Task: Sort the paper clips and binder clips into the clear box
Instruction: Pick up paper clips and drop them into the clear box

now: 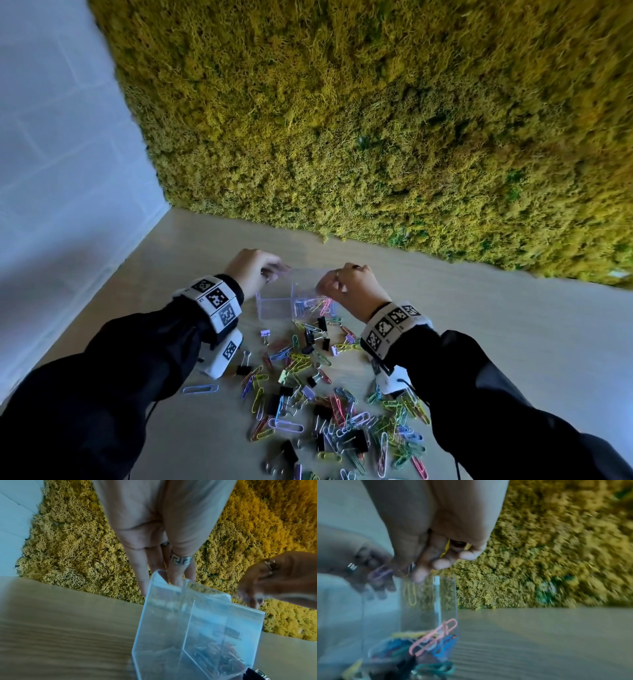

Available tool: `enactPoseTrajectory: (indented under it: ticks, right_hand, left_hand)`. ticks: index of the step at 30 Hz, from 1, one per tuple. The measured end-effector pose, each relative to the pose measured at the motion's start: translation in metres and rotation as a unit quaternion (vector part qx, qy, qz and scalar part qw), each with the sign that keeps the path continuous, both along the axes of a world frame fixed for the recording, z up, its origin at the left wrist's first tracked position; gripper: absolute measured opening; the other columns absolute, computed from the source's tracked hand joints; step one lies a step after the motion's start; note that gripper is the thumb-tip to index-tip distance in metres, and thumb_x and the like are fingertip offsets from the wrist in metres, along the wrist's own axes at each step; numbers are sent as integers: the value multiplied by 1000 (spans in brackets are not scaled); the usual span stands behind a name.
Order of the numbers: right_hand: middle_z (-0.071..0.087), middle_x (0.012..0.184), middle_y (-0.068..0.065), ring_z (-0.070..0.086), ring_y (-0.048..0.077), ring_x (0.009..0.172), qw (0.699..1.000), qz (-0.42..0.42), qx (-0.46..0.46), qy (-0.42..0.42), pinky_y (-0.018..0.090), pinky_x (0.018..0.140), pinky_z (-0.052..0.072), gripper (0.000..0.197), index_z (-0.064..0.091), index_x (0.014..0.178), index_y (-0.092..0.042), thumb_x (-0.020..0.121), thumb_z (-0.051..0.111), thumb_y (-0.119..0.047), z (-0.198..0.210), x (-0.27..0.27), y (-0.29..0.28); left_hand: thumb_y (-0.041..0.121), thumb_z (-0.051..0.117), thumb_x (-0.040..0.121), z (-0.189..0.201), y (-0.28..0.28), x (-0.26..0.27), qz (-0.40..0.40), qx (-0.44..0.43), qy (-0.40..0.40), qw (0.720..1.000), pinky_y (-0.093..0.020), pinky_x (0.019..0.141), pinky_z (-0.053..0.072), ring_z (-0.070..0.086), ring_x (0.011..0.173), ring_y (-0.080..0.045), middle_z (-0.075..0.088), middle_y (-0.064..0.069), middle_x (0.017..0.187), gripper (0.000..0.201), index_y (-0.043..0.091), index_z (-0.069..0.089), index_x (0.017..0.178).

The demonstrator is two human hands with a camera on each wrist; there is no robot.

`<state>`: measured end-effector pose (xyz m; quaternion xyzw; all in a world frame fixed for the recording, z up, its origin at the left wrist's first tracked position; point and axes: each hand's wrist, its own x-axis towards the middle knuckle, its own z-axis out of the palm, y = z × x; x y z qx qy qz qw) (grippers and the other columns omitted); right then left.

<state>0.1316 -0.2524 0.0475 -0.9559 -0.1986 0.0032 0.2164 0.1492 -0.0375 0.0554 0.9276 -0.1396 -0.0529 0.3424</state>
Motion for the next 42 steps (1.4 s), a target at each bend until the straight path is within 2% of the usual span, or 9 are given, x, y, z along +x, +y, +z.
enactPoseTrajectory:
  ticks: [7,10,13,17,21,26,31,37,42]
  right_hand:
    - [65,102,-3,55,16,98,997,-44,-43,-40,37,91,39,28,66,101,-25,84,54,-43,3,-2,6]
    - [67,90,1,59,15,76,987,-43,57,-144,36,75,51,35,68,84,-13,88,45,-39,5,-16,5]
    - [65,89,5,58,16,69,995,-4,60,-82,35,63,56,33,64,82,-8,93,44,-33,-2,-38,7]
    - [64,102,4,59,19,92,996,76,24,41,39,84,53,46,67,90,-11,85,33,-40,-34,-73,8]
    - [50,128,-4,49,17,115,987,118,-31,101,39,91,50,69,63,109,-12,75,22,-55,-52,-92,21]
    - [29,146,-1,19,25,138,978,100,-134,125,51,113,22,92,41,132,-24,65,15,-81,-56,-92,60]
    - [20,146,7,19,31,137,955,90,-238,153,53,111,20,82,37,134,-13,72,54,-65,-36,-98,88]
    - [39,124,7,40,30,121,962,65,-159,213,45,104,35,67,51,118,-10,67,72,-48,-44,-88,110]
    - [60,109,14,54,27,109,958,119,-127,227,32,92,41,36,62,104,-3,76,70,-25,-34,-80,111]
  left_hand:
    - [-7,59,79,-1,-1,-2,-7,-4,-25,1000,-23,78,51,66,95,-20,68,-14,107,26,1,65,103]
    - [-8,59,78,-3,0,-3,-8,-10,-25,1000,-28,84,53,65,98,-20,67,-15,111,29,2,64,105]
    - [-7,58,80,0,1,-8,-22,10,-29,999,-27,93,47,60,109,-22,62,-13,121,35,7,61,113]
    - [8,59,84,6,17,-32,-10,1,-111,994,-16,87,40,54,99,-12,56,2,112,32,9,56,116]
    - [1,60,82,-4,53,-74,-14,0,-55,998,-7,58,39,50,60,-2,56,9,71,24,23,54,74]
    - [18,67,79,-29,83,-111,11,144,91,985,-19,62,34,47,81,-16,48,3,86,21,21,47,86]
    - [16,72,72,-48,79,-117,-52,162,171,970,-28,85,37,40,111,-20,37,-3,120,64,19,41,128]
    - [11,68,76,-57,72,-105,-66,128,133,981,-17,61,32,46,80,-15,44,-2,94,29,11,60,104]
    - [5,58,83,-70,72,-106,-52,124,85,987,-23,74,36,49,87,-19,43,-1,95,10,3,64,91]
